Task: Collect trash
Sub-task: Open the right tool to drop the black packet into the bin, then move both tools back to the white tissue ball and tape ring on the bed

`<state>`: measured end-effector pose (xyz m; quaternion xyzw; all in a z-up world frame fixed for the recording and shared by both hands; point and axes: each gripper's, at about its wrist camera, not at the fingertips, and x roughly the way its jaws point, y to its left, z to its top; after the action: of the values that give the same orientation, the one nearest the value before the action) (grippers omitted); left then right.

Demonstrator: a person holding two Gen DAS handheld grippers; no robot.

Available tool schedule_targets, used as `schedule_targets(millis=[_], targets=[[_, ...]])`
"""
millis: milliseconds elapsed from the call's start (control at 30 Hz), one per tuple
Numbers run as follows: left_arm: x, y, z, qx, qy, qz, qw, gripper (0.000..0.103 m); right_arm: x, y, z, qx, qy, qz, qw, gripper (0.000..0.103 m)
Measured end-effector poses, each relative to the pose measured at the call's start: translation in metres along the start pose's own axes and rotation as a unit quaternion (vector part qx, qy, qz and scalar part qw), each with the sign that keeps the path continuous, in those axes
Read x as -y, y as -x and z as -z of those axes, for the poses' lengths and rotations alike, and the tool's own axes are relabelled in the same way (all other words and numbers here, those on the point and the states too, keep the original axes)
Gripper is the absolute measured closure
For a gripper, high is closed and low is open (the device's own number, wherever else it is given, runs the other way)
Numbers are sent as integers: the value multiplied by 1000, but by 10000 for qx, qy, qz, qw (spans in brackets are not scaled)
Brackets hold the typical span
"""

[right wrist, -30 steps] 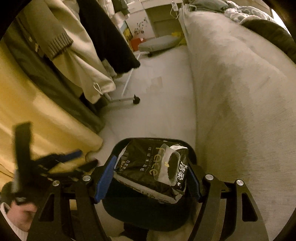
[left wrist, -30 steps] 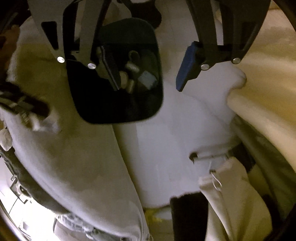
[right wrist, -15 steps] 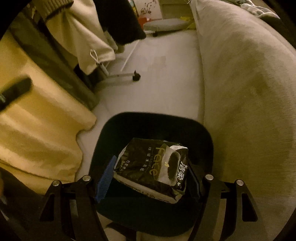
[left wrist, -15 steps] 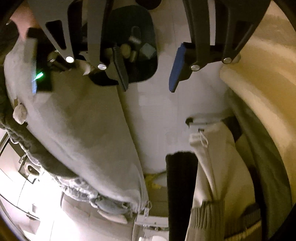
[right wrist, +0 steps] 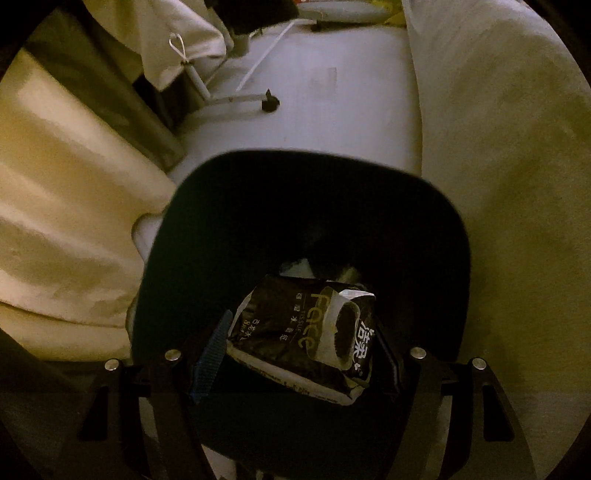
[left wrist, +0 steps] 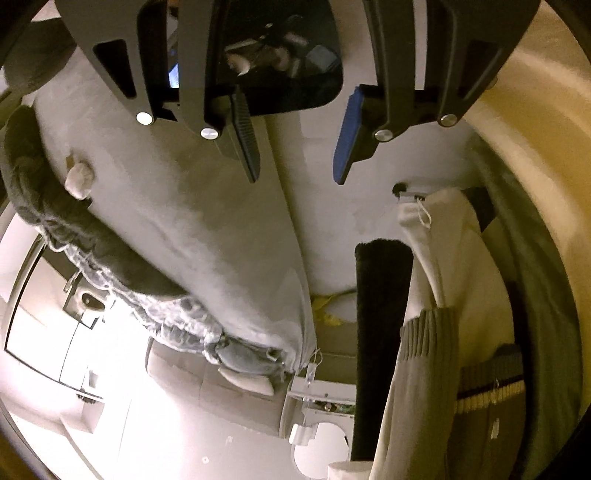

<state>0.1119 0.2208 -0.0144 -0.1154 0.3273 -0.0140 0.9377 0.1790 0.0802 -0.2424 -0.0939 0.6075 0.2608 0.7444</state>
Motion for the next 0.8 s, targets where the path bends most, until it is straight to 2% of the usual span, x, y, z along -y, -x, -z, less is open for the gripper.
schedule_targets(millis=[200, 400, 467, 533, 800], targets=[[0, 11, -9, 183, 82, 103, 9997, 60, 0, -15, 7, -196, 106, 123, 9997, 30], [4, 13, -13, 213, 89, 124, 9997, 60, 1, -19, 12, -297, 78, 268, 9992, 20], [10, 11, -14, 210, -16, 21, 9998, 55, 0, -18, 13, -251, 96, 286, 9992, 19], [15, 11, -14, 214, -105, -6, 9997, 55, 0, -16, 16, -223, 117, 309, 9992, 19], [44, 17, -22, 326, -311, 100, 9989, 53, 5, 19, 13, 253, -107, 89, 9996, 18]])
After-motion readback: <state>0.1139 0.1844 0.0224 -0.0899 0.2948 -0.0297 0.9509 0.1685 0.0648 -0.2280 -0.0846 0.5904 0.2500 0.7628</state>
